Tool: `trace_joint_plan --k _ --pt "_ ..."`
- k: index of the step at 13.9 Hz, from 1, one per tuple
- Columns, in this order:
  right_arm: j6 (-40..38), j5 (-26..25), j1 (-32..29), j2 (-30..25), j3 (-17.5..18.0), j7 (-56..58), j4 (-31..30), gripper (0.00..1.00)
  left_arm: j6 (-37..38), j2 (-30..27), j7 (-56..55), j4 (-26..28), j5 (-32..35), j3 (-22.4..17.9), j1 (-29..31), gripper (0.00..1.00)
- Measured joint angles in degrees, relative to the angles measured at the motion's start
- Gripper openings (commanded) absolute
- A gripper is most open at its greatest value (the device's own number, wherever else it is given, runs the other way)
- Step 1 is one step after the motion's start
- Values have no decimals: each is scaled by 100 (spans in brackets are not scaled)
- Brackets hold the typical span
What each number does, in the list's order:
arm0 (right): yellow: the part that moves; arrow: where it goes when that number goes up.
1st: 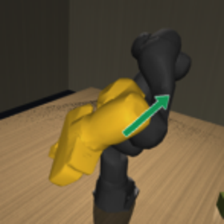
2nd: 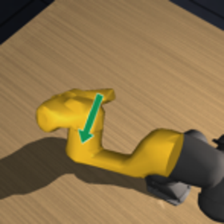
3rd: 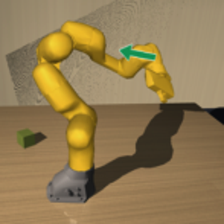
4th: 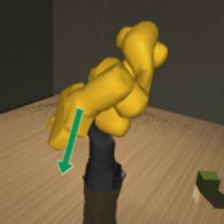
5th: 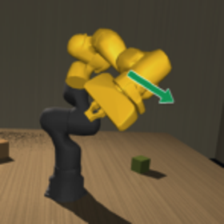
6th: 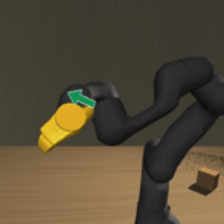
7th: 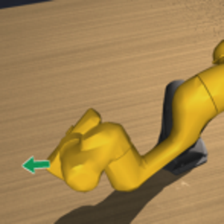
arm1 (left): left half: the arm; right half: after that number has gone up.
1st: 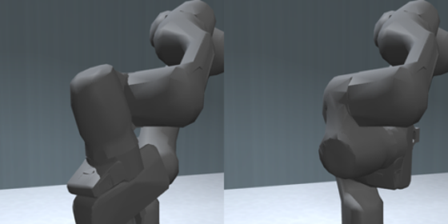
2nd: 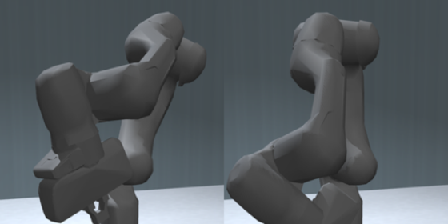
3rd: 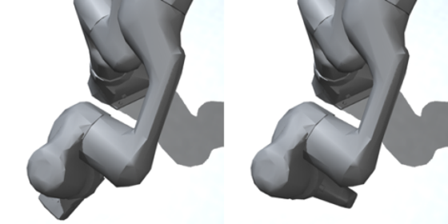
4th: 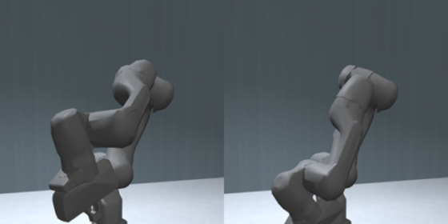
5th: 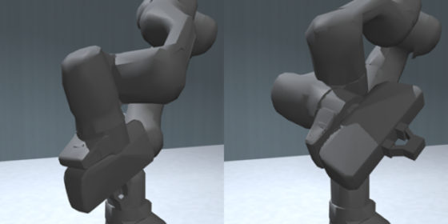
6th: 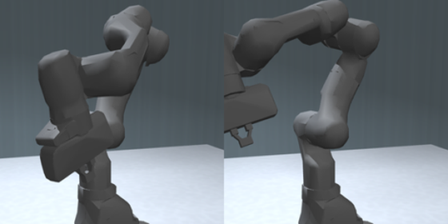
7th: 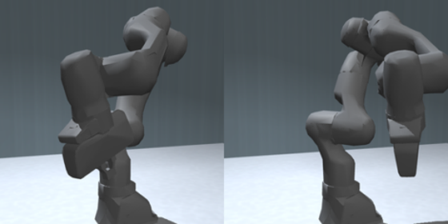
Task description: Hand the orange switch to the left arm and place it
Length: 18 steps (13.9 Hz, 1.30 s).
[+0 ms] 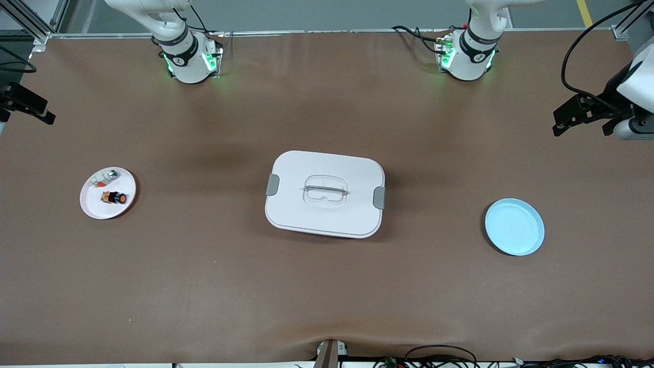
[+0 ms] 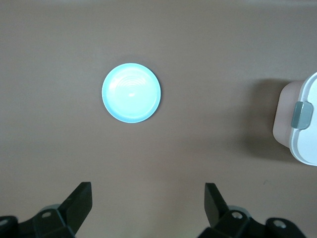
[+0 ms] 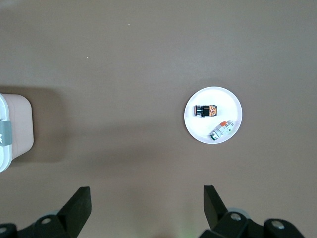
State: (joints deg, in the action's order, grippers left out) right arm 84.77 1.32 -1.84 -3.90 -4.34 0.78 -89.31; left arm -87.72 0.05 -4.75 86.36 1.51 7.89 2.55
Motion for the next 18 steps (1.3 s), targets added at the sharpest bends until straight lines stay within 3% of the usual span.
trace_joint_plan --k 13,18 --pt "45 -4 -114 45 -50 -31 24 100 5 0 26 0 0 0 9 100" --pt "138 -8 -133 566 -47 -30 21 100 10 0 26 -1 0 0 9 100"
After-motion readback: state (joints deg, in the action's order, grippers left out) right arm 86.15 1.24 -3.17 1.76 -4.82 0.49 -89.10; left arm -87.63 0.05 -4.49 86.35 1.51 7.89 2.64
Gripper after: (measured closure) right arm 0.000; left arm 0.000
